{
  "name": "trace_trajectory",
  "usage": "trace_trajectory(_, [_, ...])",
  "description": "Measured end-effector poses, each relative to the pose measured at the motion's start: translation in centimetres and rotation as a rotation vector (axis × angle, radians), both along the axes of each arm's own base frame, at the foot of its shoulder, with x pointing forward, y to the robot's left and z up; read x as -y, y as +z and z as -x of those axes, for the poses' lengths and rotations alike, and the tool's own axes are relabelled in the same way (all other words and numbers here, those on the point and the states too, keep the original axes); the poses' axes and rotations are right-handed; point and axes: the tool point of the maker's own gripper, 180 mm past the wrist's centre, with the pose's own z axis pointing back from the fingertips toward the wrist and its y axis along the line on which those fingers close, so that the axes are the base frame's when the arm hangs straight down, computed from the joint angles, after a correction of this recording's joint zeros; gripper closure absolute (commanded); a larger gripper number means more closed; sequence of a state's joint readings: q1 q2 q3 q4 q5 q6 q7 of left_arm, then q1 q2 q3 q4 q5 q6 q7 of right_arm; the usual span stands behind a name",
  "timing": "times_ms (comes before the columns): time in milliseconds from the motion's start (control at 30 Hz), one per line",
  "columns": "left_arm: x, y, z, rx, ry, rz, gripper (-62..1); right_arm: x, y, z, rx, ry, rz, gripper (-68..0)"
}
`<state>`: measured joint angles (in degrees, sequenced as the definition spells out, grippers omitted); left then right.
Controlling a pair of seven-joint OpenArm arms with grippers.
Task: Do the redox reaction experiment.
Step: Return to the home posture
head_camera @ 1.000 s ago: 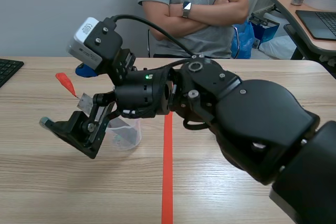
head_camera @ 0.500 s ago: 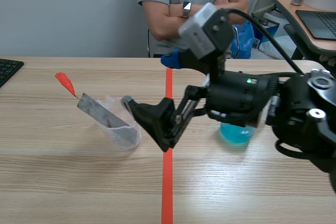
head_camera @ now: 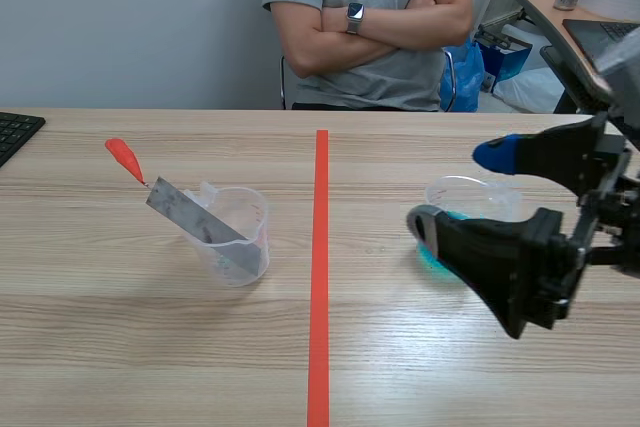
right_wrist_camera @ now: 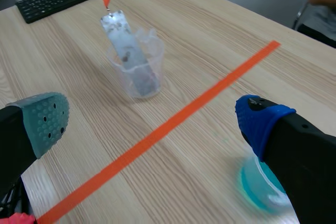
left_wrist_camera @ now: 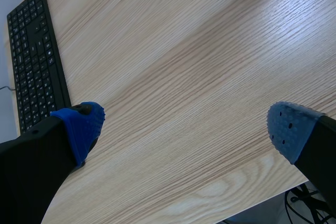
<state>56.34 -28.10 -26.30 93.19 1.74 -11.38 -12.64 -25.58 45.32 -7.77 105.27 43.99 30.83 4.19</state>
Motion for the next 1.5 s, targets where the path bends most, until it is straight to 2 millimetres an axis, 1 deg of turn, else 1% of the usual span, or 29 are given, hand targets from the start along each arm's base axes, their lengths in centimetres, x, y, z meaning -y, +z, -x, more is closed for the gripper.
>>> trace_trajectory(133, [0.3, 0.3, -0.2, 0.019, -0.012, 0.01, -62.3, 2.8, 1.1, 0.1, 0.02, -0.076, 0.039, -67.9])
trace_trajectory(200, [0.6, 0.6, -0.3, 0.038, -0.024, 0.02, -62.3, 3.9, 1.7, 0.4, 0.028, -0.107, 0.053, -67.9])
trace_trajectory(333, [1.3, 1.4, -0.9, 0.062, -0.044, 0.024, -62.3, 5.4, 2.3, 1.2, 0.027, -0.156, 0.09, -67.9])
trace_trajectory(433, [2.5, 2.7, -1.6, 0.108, -0.081, 0.04, -62.3, 6.6, 2.6, 1.7, 0.026, -0.21, 0.101, -67.9])
trace_trajectory(567, [4.3, 4.2, -2.6, 0.156, -0.148, 0.055, -62.3, 7.7, 1.9, 2.6, -0.013, -0.267, 0.125, -67.9])
trace_trajectory(667, [5.9, 4.6, -3.0, 0.158, -0.215, 0.067, -62.3, 7.7, 1.7, 3.3, -0.036, -0.275, 0.137, -67.9])
trace_trajectory(800, [8.1, 4.8, -3.1, 0.149, -0.301, 0.088, -62.3, 7.0, 1.8, 4.3, -0.053, -0.258, 0.142, -67.9])
trace_trajectory(900, [9.1, 5.1, -3.2, 0.151, -0.346, 0.102, -62.3, 6.8, 1.9, 4.4, -0.054, -0.253, 0.143, -67.9])
trace_trajectory(1167, [11.1, 7.4, -5.2, 0.232, -0.419, 0.125, -62.3, 6.9, 1.6, 4.5, -0.067, -0.252, 0.155, -67.9])
trace_trajectory(1367, [11.7, 8.2, -6.2, 0.27, -0.434, 0.129, -62.3, 6.9, 1.6, 4.4, -0.064, -0.252, 0.155, -67.9])
trace_trajectory(1500, [12.1, 8.4, -6.4, 0.281, -0.441, 0.138, -62.3, 6.9, 1.6, 4.4, -0.064, -0.252, 0.155, -67.9])
